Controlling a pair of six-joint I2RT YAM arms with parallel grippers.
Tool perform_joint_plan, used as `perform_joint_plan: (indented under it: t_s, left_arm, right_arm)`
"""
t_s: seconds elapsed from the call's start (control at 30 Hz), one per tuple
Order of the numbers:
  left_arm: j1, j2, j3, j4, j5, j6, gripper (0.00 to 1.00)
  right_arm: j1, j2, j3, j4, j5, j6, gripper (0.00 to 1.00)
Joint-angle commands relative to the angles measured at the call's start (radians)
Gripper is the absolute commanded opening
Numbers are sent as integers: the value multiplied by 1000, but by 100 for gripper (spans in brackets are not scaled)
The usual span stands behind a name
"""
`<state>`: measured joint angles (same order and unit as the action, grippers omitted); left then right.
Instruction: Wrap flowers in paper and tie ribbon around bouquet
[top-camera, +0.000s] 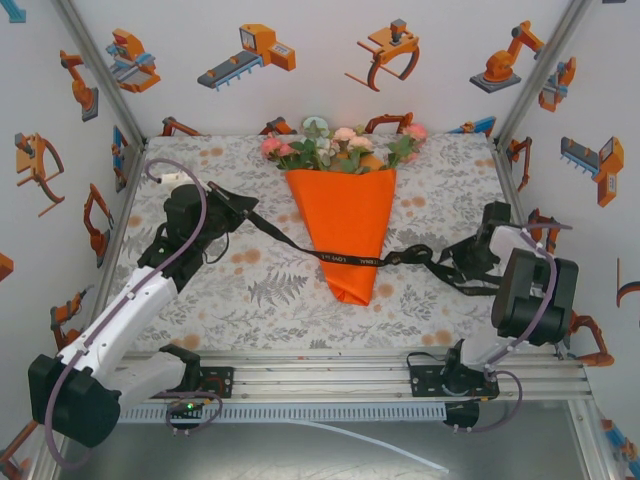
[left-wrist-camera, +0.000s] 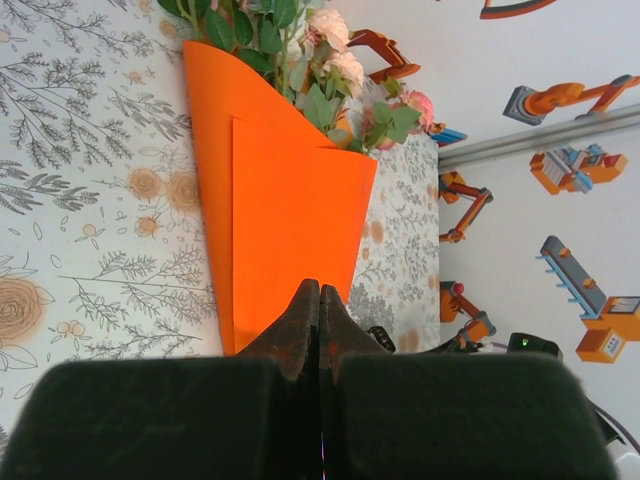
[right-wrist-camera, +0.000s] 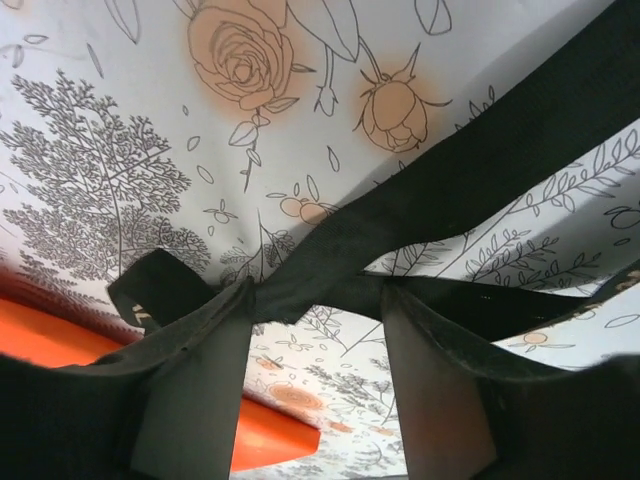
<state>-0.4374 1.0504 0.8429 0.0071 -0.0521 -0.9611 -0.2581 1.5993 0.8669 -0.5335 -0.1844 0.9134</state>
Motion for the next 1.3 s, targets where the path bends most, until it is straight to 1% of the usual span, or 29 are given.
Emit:
perform_joint_plan:
  t_s: [0.0, 0.03, 0.07, 0.17, 0.27, 0.33, 0.43, 0.53, 0.57, 0.6, 0.67, 0.7, 0.73, 0.77, 0.83, 0.87, 0.93, 1.0, 1.03, 1.1, 1.17, 1.2, 1.27]
  left_arm:
    - [6, -8, -4, -3, 6, -8, 0]
    - [9, -9, 0, -3, 5, -8, 0]
    - [15, -11, 6, -8, 5, -5, 0]
    - [55, -37, 46, -59, 0, 20, 0]
    - [117, -80, 106, -126, -12, 71, 0]
    - [167, -115, 163, -199, -47, 112, 0]
    - [230, -152, 251, -339, -140, 151, 0]
    - [280, -173, 325, -442, -205, 174, 0]
    - [292, -180, 337, -452, -210, 179, 0]
    - [302, -185, 342, -454, -207, 187, 0]
    - [313, -188, 350, -476, -198, 190, 0]
    - [317, -188, 356, -493, -199, 191, 0]
    - [324, -188, 359, -507, -205, 199, 0]
    - [327, -189, 361, -521, -215, 205, 0]
    - [338, -199, 364, -540, -240, 226, 0]
    - [343, -203, 368, -546, -249, 235, 0]
    - [357, -205, 381, -564, -258, 251, 0]
    - [372, -197, 404, -587, -259, 272, 1]
    - [382, -190, 424, -606, -265, 293, 1]
    - [400, -172, 467, -655, -297, 345, 1]
    - [422, -154, 496, -685, -345, 402, 1]
    - [436, -149, 502, -692, -357, 426, 1]
    - [474, -138, 504, -699, -353, 444, 1]
  right_arm:
    - [8, 31, -32, 24, 34, 26, 23]
    - [8, 28, -40, 55, 18, 23, 9]
    - [8, 21, -40, 67, 8, 20, 0]
    - [2, -59, 5, 50, 14, -8, 0]
    - [-6, -200, 78, -11, 111, -46, 0]
    - [-13, -297, 134, -55, 190, -71, 0]
    - [-25, -406, 209, -103, 287, -98, 0]
    - [-30, -472, 259, -122, 343, -124, 0]
    - [-28, -484, 267, -123, 352, -130, 0]
    - [-29, -491, 267, -105, 336, -155, 0]
    - [-27, -489, 238, -37, 208, -227, 0]
    - [-25, -482, 220, 5, 107, -262, 1]
    - [-19, -474, 200, 43, -11, -314, 9]
    - [-4, -467, 188, 65, -86, -354, 18]
    - [65, -443, 171, 84, -197, -457, 42]
    - [114, -425, 171, 76, -214, -514, 56]
    - [250, -381, 164, 45, -167, -622, 61]
    - [340, -333, 136, 47, -154, -723, 61]
    - [378, -305, 132, 26, -128, -772, 61]
    - [435, -263, 138, -17, -81, -890, 59]
    - [488, -238, 130, -42, -66, -1051, 58]
    - [518, -229, 124, -51, -31, -1142, 58]
    - [555, -218, 111, -41, 21, -1234, 61]
